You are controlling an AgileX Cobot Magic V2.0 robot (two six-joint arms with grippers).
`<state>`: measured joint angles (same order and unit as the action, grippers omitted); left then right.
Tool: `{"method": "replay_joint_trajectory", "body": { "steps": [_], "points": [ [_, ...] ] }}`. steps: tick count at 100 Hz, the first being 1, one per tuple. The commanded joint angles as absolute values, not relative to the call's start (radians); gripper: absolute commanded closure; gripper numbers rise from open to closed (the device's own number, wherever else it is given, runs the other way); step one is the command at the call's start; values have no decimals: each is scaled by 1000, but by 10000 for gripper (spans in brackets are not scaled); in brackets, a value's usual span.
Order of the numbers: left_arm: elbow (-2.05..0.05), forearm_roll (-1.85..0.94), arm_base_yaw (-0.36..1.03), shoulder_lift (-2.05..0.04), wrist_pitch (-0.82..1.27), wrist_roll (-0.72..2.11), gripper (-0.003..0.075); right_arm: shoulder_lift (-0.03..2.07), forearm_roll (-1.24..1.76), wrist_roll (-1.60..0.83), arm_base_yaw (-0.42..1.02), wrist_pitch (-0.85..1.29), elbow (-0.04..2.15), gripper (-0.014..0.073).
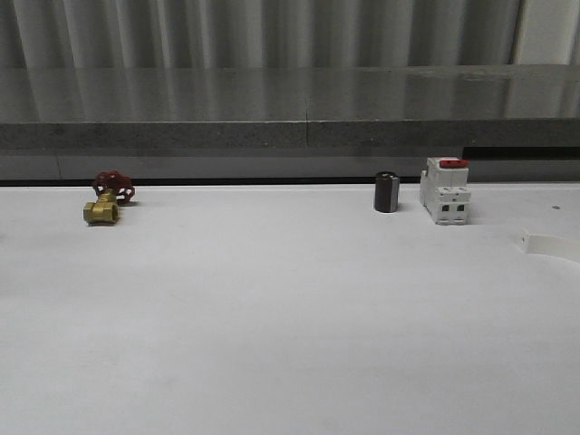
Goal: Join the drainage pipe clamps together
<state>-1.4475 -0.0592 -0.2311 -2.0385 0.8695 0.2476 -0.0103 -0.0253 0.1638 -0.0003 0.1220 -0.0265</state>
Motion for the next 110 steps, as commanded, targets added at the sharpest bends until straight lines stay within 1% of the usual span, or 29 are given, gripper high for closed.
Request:
{"method": "replay_joint_trajectory", "body": {
  "steps": [1, 54, 63, 77, 78, 79, 91, 100, 110],
  "points": [
    [-1477, -64, -235, -2004, 848, 249, 134, -30, -27, 159, -6, 43, -12, 711],
    [-1477, -64, -235, -2013, 825, 249, 134, -30, -27, 159, -6, 43, -12, 711],
    [-1477, -64, -235, -2013, 812, 265, 153, -30, -27, 159, -6, 43, -12, 711],
    [-1477, -66, -235, -2013, 815, 274, 260, -30, -27, 159, -6, 43, -12, 711],
    [-1477, -66, -235, -2013, 815, 274, 281, -30, -27, 159, -6, 43, -12, 711],
    [-1477, -66, -235, -2013, 815, 274, 281, -30, -27, 159, -6, 43, -12, 711],
    [-1477, -66, -235, -2013, 827, 274, 411, -30, -27, 159, -6, 43, -12, 711],
    [-1477, -66, -235, -2013, 836, 274, 531, -30, -27, 159, -6, 43, -12, 711],
    [-1477, -72, -235, -2013, 836, 274, 617, -30, -27, 159, -6, 43, -12, 711]
  ]
}}
